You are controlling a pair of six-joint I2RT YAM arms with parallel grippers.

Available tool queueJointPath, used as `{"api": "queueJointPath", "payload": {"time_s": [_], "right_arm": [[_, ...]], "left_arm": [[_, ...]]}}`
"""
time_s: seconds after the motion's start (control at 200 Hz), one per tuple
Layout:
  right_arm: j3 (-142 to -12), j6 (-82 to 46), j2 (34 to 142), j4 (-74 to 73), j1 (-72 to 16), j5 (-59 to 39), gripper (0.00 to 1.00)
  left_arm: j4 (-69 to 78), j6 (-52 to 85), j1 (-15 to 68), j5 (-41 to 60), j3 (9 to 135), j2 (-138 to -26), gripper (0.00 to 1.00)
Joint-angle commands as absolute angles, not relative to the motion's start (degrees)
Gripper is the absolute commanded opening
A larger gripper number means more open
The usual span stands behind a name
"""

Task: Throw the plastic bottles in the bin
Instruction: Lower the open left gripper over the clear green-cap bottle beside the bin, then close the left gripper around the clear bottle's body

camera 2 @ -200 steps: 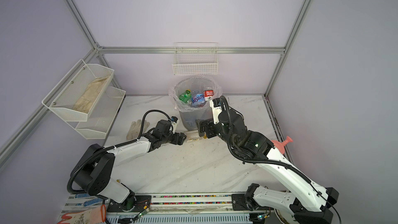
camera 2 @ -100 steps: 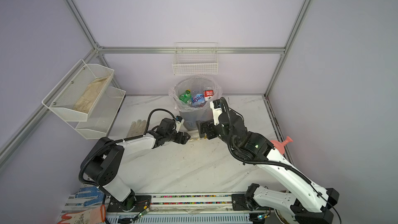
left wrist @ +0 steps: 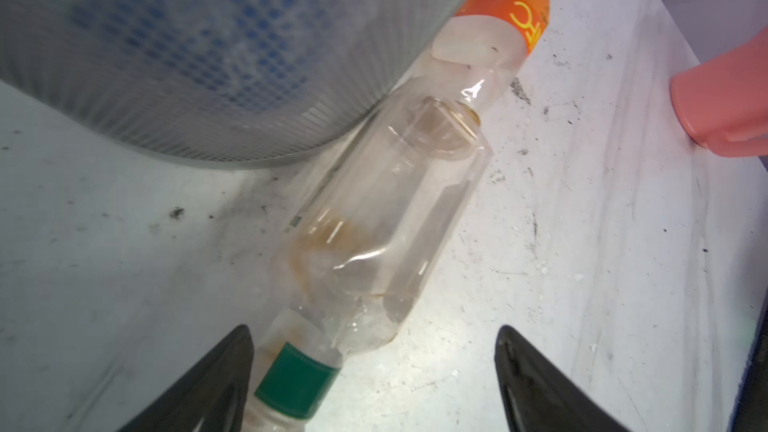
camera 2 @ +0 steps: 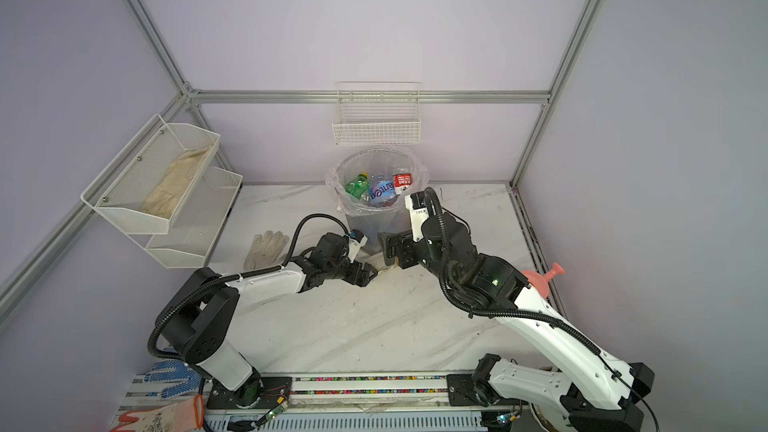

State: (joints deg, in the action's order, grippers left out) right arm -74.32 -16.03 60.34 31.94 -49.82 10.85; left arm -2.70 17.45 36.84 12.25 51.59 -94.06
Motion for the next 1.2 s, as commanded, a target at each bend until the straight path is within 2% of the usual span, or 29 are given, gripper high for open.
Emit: {"api": "queueJointPath", "payload": {"time_s": [0.0,0.165,0.295,0.605,1.195], "right_arm": [[-74.83,-16.26,60.25,31.46,-50.08,10.98,0.98],[-74.47,-16.25,59.65,31.47,-50.07,11.25,0.97],[-74.09,-16.26,59.54,31.03,-50.04,10.84,0.97],[-73.72,-17.11,57.09,32.72,-50.02,11.75,0.97],[-73.21,-17.23,57.45,32.70,-50.00,12.02,0.97]], "left_arm": [[-3.38,19.38,39.26,12.51,48.84,-89.69,0.89],[-4.79,20.43,40.76,13.40,47.51,-85.00,0.89],[-7.30,18.85,40.51,9.31,49.06,-84.01,0.90],[-7.08,14.93,39.47,3.84,56.28,-90.99,0.89],[-7.37,11.07,39.33,3.09,64.01,-98.93,0.89]]}}
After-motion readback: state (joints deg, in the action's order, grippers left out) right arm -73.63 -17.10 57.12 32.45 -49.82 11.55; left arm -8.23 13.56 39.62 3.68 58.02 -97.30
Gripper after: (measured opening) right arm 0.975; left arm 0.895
